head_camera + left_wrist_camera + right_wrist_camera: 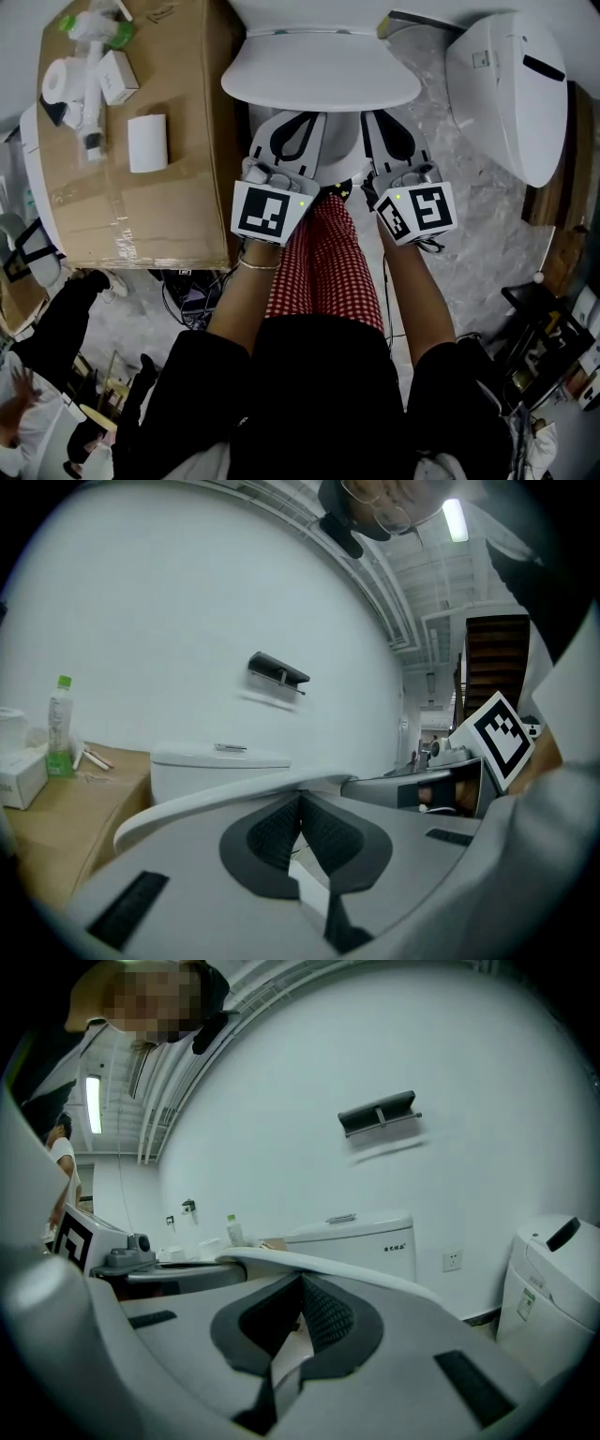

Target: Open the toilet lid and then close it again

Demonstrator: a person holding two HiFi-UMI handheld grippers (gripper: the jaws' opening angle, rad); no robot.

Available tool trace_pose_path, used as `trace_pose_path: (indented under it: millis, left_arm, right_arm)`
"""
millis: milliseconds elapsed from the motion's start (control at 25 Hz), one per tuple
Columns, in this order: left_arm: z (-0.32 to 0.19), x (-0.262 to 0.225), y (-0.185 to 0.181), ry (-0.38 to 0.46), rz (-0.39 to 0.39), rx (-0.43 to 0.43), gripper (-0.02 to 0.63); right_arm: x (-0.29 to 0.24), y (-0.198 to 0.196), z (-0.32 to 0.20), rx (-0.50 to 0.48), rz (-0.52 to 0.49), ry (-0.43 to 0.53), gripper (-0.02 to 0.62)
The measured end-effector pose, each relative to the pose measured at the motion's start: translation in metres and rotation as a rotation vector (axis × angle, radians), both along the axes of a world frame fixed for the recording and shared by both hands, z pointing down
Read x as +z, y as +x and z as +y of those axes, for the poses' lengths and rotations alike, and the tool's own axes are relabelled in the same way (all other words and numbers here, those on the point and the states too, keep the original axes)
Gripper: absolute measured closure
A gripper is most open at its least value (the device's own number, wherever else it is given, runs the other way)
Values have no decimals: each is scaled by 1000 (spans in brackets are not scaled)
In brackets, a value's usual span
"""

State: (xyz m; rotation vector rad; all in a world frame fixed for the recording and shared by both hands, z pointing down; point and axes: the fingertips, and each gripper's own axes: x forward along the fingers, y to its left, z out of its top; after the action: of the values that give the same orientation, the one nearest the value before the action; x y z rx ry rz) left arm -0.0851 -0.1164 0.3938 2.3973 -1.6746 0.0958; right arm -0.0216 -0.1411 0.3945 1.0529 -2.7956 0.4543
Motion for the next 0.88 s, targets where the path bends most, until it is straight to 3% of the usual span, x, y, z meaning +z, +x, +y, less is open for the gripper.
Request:
trace_pose_path:
  millis: [360, 880]
  left_arm:
    - [-15, -5, -7, 9, -65, -21, 603]
    - [-43, -22, -18, 26, -35, -62, 603]
  right_arm:
    - [-10, -7, -13, -39, 13, 34, 577]
    - [-25, -17, -41, -60, -6, 54, 577]
